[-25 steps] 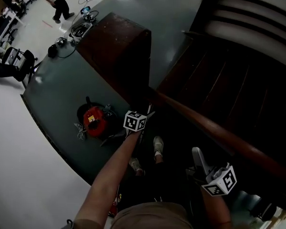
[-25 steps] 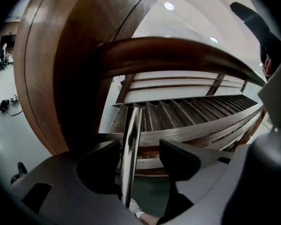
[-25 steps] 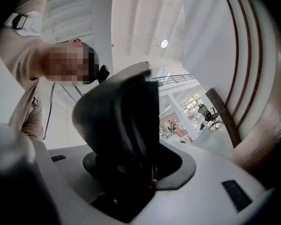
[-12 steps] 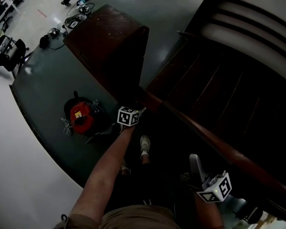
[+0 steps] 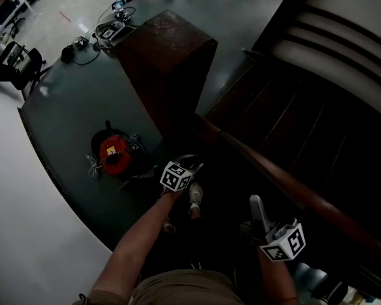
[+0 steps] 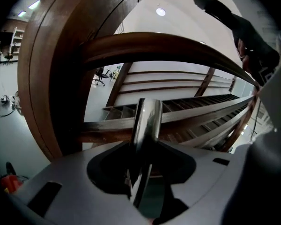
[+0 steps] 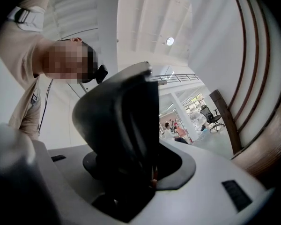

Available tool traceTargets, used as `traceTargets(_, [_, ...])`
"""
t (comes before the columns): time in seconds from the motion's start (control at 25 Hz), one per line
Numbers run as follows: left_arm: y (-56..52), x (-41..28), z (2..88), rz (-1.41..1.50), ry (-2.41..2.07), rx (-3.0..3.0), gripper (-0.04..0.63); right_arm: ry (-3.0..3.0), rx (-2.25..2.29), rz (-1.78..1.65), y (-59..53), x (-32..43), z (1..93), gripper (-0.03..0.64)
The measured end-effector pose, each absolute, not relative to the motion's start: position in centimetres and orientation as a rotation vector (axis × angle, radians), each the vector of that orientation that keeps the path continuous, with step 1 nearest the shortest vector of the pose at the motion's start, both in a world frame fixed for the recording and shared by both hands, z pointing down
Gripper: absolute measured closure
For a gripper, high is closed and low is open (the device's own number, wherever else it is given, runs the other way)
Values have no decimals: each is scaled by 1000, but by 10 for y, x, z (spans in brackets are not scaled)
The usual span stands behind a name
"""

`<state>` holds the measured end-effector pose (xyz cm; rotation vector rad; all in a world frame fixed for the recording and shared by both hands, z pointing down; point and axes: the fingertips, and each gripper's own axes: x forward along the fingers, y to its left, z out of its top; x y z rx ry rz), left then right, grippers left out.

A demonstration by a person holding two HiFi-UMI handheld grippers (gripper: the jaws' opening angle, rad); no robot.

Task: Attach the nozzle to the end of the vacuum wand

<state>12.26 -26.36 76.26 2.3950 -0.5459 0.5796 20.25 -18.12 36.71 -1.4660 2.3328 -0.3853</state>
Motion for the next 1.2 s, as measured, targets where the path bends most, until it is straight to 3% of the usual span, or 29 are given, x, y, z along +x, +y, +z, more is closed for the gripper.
traceTargets(0.64, [-101, 62, 719, 572, -383, 2578, 423, 2512, -1471, -283, -133, 103, 395, 408])
traceTargets(1.2, [19, 44, 712, 720, -345, 2641, 423, 2661, -1372, -359, -84, 71, 427, 408])
